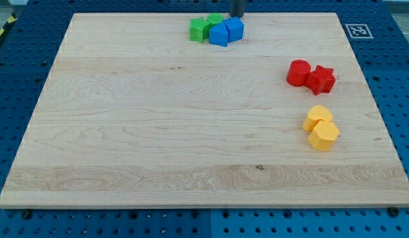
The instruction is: Separate the green blocks away from the blue blocks
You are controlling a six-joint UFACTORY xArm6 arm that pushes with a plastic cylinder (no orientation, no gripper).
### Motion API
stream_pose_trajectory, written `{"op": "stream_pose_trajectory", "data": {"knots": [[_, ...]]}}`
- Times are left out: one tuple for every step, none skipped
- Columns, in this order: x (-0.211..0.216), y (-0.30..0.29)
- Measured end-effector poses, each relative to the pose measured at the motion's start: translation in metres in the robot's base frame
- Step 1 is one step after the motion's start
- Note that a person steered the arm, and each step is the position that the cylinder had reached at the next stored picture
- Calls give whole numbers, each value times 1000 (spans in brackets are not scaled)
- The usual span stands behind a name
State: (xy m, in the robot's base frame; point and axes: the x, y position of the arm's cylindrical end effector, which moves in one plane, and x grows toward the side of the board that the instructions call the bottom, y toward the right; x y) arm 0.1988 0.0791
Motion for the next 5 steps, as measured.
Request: {"op": "stream_pose_trajectory", "data": {"knots": [[30,-1],[41,-37],[46,-94],[61,-131],[58,-135]]}}
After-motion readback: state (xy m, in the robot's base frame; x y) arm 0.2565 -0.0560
